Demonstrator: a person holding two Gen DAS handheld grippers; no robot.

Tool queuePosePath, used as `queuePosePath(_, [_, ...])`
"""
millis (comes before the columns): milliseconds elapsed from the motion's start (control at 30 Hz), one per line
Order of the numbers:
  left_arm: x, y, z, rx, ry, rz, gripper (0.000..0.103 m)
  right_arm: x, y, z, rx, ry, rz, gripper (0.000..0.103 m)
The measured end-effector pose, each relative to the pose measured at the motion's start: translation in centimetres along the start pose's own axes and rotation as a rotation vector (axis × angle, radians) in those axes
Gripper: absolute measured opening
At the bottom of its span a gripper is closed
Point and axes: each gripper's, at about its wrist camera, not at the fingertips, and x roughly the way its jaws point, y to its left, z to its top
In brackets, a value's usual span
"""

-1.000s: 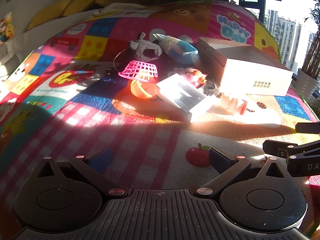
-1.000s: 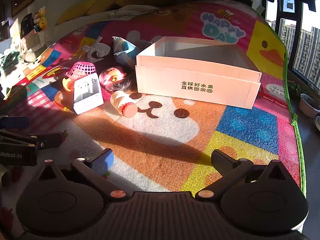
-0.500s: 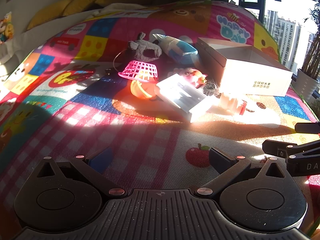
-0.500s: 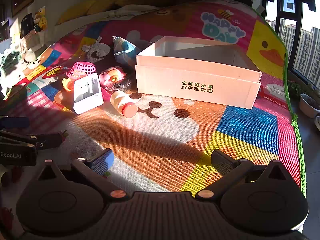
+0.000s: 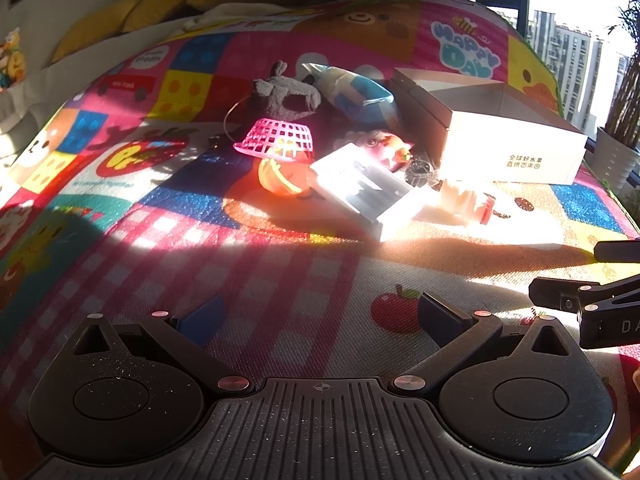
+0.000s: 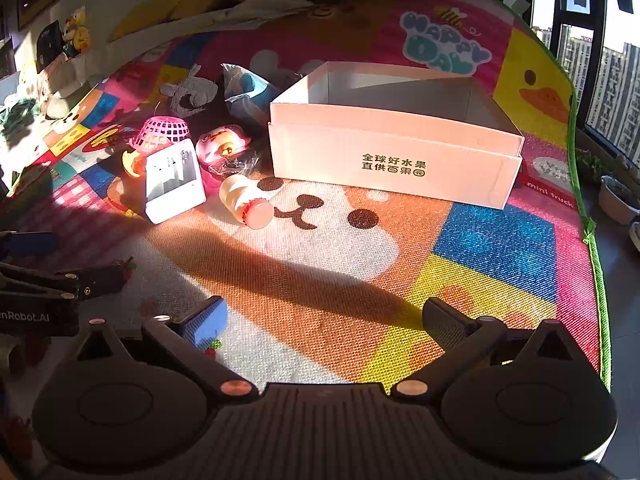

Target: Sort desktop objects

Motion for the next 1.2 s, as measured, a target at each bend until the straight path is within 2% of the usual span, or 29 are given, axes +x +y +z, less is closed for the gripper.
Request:
queuePosePath(333, [-0.5,0.3,0.0,0.0,0.002,-0.015,0.103,-0.3,-0.2,-0.2,-0.025,0.001,0.025,0.103])
queuePosePath(400, [-1.2,1.0,0.3,-0.008,-0.024,-0.027,0.103,-0.6,-0.2,-0.1,-0.033,0.006,0.033,0.103])
queuePosePath(467, [-2.1,2.0,0.8,-0.01,-0.068,-0.008,0.103,-1.0,0.1,0.1,-0.061,-0.001,0.06,0.103])
queuePosePath(567, [-2.3,3.9,2.2,-0.039,-0.112,0.046,0.103,-2.0,1.3,1.1,-0.145,-0.104,0.068,0.103])
queuePosePath(633, [-2.2,4.8,3.1,-0.061,-0.113,0.05,0.103,-1.9,2.5,2.2,-0.196,-0.149,0.085,0.103])
queuePosePath(667, [-2.2,5.2,3.5,-0.071,-0.113,0.038,0.103,-1.5,3.0,2.8,-0.214,-0.153,0.099,0.1])
queuePosePath(733, [-2.1,5.4,4.1,-0.08,-0.107,0.009,0.103,-0.2,4.0,4.0,-0.257,-0.131,0.125,0.07])
queuePosePath(800, [-1.8,5.0,4.7,-0.067,-0.098,-0.004,0.103,1.6,4.8,4.9,-0.283,-0.106,0.114,0.061])
queuePosePath(867, [-1.6,4.3,4.9,-0.04,-0.09,-0.002,0.103,2.9,5.2,5.4,-0.303,-0.083,0.094,0.041])
queuePosePath(900, [-1.5,4.0,4.9,-0.031,-0.085,-0.005,0.103,3.6,5.0,5.6,-0.303,-0.042,0.102,0.026])
queuePosePath(1000, [-0.9,3.1,5.1,-0.009,-0.068,-0.027,0.103,2.8,3.8,5.3,-0.271,-0.031,0.149,0.026])
queuePosePath(1100, [-0.2,2.0,5.1,0.03,-0.064,-0.068,0.103,0.6,2.2,4.0,-0.285,-0.04,0.158,0.026])
queuePosePath(1200, [0.9,0.6,5.2,0.112,-0.058,-0.156,0.103,-0.8,0.5,2.8,-0.298,-0.03,0.138,0.026])
